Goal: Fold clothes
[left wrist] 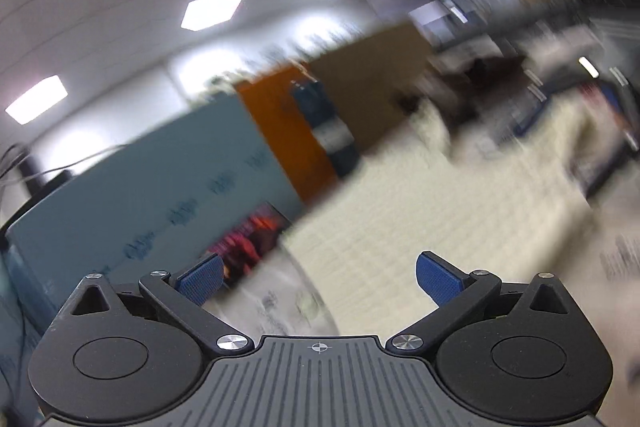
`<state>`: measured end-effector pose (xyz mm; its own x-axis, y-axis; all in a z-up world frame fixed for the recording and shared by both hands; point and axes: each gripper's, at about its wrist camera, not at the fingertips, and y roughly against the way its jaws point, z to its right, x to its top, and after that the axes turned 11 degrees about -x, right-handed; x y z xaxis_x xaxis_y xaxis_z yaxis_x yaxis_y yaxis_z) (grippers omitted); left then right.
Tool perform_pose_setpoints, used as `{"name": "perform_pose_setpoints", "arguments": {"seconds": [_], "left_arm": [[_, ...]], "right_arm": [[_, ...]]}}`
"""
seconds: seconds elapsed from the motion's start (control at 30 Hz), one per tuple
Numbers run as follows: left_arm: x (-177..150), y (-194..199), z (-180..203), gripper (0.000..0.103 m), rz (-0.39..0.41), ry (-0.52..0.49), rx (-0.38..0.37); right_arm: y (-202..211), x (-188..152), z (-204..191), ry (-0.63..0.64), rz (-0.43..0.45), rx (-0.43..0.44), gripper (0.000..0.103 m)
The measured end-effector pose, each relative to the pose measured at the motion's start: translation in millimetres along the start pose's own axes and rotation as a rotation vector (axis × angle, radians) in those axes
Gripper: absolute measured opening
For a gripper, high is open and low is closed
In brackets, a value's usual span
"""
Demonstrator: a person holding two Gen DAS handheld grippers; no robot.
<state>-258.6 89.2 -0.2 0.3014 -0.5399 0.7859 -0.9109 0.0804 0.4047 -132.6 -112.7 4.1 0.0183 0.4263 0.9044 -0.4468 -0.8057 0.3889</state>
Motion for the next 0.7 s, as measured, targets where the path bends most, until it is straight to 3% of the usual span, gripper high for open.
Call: {"name": "perform_pose_setpoints", "arguments": {"seconds": [0.1,0.23,0.3,0.57,0.7], "left_arm": [[-3.2,8.9,13.5,0.103,-0.090,-0.076,-0.144],[-7.3,-1.0,29.2,0.103,-0.221,-0.177,-0.175],[-11.5,-12.3,33.0,0.103,-0.247,-0.240,-0.105],[-12.0,-42.2,16.0,0.103,-0.135,-0.246,-0.051],[-10.6,-39.2,18.7,0.099,-0.090,-0.288,-0.035]], "right_arm": [[-6.0,-1.7,-15.6,0.092,-0.038,0.021,0.103],[-15.2,-6.4,-35.3,0.244,-0.094,0.004,0.103],[-18.5,-7.6,-40.9,0.283,-0.094,-0.017,0.103],[-25.1,-6.5,-54.2,0.395,-0.031,-0.097,0.099],[-23.5,-7.4,-46.5,0.439,-0.030,-0.125,0.062]]}}
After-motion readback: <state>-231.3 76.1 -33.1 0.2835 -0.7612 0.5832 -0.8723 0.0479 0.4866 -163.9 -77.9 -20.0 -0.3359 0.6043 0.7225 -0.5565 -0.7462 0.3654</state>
